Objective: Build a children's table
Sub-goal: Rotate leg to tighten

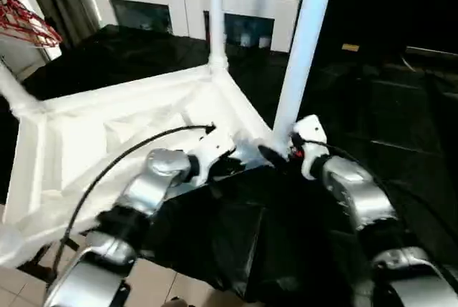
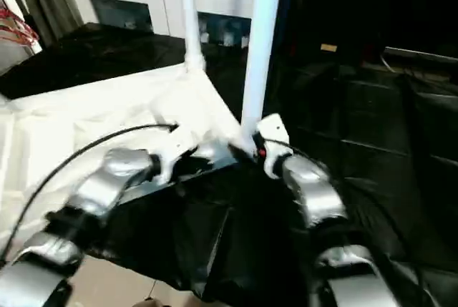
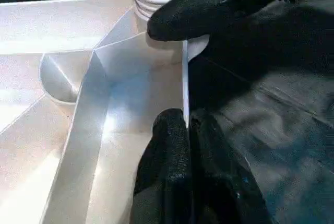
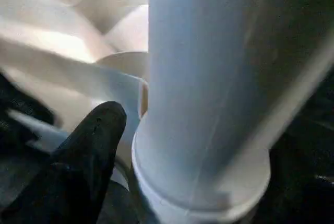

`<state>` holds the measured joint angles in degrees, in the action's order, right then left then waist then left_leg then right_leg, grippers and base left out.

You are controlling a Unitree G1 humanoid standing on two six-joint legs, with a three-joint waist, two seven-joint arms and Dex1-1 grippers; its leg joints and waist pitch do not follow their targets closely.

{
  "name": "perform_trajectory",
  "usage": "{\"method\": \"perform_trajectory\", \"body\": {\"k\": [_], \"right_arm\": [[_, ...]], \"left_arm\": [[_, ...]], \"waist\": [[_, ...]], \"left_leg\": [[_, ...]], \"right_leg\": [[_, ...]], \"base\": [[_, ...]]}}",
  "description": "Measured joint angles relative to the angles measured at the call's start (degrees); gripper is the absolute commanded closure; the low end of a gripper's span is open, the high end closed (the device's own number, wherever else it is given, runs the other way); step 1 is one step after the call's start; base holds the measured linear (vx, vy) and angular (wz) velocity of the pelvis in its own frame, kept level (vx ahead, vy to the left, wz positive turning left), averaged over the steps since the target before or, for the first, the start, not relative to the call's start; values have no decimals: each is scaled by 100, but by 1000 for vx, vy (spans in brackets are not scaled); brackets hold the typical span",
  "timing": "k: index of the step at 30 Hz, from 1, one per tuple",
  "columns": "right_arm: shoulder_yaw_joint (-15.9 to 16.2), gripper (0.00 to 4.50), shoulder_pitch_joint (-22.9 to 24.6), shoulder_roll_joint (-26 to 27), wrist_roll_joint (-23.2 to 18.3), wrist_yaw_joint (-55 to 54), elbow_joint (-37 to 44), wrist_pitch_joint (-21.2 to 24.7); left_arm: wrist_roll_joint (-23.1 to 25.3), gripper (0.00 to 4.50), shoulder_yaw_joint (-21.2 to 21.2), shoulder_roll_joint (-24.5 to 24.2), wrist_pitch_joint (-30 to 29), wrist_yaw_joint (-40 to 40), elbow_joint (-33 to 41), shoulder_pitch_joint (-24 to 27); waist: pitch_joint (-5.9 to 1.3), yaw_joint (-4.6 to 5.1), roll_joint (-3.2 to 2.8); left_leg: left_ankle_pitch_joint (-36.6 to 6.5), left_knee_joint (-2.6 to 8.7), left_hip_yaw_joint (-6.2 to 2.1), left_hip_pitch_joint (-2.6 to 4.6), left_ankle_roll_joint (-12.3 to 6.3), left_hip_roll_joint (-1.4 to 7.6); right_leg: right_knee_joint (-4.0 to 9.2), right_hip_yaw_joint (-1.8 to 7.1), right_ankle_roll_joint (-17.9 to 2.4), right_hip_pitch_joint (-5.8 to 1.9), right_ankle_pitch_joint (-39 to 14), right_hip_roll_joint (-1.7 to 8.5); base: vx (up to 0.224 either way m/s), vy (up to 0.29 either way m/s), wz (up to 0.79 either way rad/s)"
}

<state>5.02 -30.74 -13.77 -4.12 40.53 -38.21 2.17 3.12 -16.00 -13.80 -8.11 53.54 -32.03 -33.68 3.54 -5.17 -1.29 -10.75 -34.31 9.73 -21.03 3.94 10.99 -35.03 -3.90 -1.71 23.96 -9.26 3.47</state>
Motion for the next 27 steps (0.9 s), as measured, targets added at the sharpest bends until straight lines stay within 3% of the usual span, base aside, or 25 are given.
{"method": "perform_trajectory", "body": {"k": [7,15,16,27], "right_arm": [[219,72,357,-484,-282,1376,568,24],[496,72,667,-966,-506,2628,1217,246],[507,98,671,-975,-518,2677,1261,278],[614,167,858,-1087,-627,2864,1667,515]], "left_arm": [[-289,450,-59,-442,49,854,540,372],[-540,450,-76,-793,-53,1699,933,622],[-573,450,-80,-830,-95,1754,975,634],[-646,450,-92,-950,-232,2003,1151,729]], "waist": [[0,-19,0],[1,-121,0],[1,-127,0],[1,-146,1]], "left_leg": [[-8,-4,0,1,12,0],[-6,-11,0,1,10,1],[-6,-12,0,2,10,1],[-6,-15,-2,4,10,2]], "right_leg": [[0,1,2,-5,-1,1],[-1,1,19,0,-11,1],[-2,0,19,2,-11,1],[1,0,16,0,-9,1]], "base": [[0,0,0],[0,0,0],[0,0,0],[0,0,0]]}}
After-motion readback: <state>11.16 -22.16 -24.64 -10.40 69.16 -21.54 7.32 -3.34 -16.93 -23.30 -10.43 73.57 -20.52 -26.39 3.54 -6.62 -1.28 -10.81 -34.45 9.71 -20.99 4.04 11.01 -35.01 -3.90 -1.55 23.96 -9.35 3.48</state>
